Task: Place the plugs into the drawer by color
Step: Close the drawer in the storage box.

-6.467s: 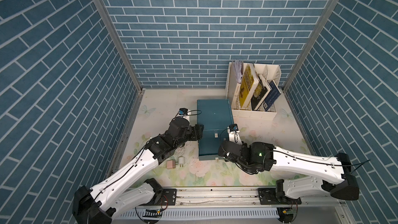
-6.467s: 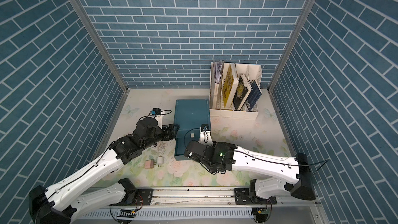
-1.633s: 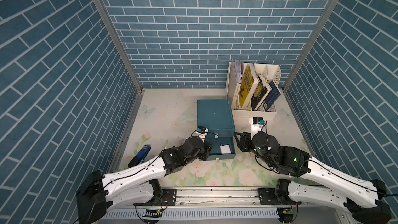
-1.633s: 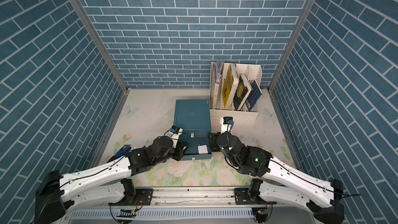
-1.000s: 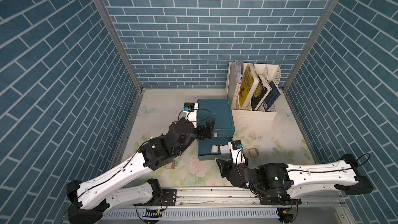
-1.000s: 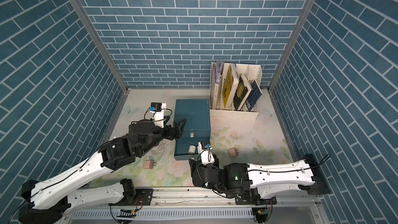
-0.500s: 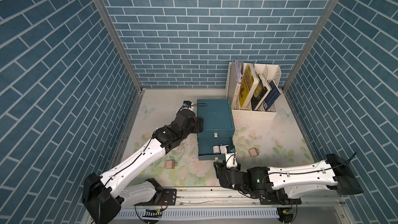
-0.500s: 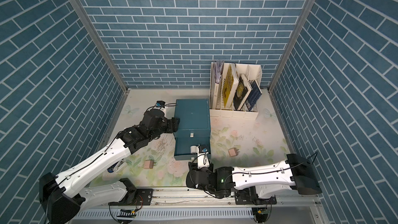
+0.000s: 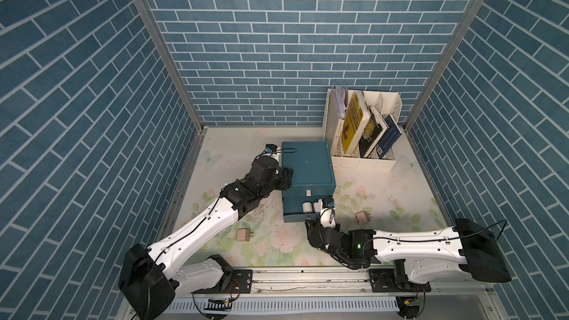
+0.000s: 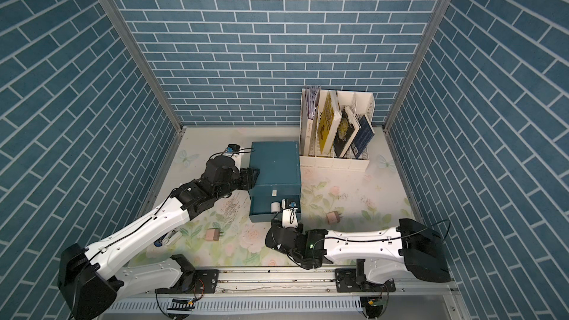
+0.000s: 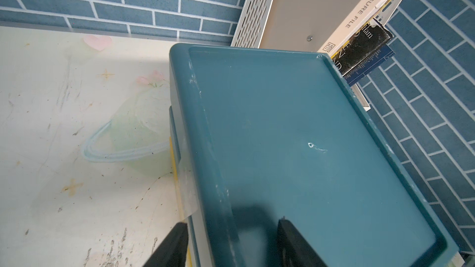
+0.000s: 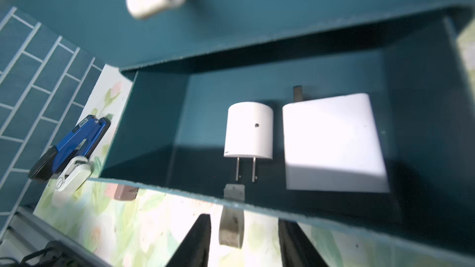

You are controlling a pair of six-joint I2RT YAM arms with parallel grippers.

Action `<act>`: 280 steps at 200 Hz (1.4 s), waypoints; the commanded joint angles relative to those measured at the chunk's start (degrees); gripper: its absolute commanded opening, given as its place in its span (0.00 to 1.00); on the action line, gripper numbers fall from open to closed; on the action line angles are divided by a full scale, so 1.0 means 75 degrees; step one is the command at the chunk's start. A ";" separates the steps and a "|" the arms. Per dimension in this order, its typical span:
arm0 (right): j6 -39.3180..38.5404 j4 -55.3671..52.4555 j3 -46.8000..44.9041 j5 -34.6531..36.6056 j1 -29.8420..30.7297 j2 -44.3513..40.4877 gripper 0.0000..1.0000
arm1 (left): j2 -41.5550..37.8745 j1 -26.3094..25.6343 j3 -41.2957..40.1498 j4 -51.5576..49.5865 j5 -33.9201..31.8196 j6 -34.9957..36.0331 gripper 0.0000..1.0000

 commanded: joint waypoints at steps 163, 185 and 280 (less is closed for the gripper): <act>-0.1975 0.2086 -0.0164 0.1312 -0.0985 0.0680 0.47 | -0.0232 0.0044 -0.0770 -0.0018 0.0534 0.0441 0.57; -0.1949 0.2075 -0.0189 0.1363 -0.1031 0.0693 0.52 | -0.0254 0.0035 -0.0818 -0.0001 0.0564 0.0439 0.57; -0.0596 0.2058 -0.0977 0.1129 -0.0472 -0.0247 0.64 | -0.0386 0.0044 -0.0828 0.0044 0.0526 0.0340 0.59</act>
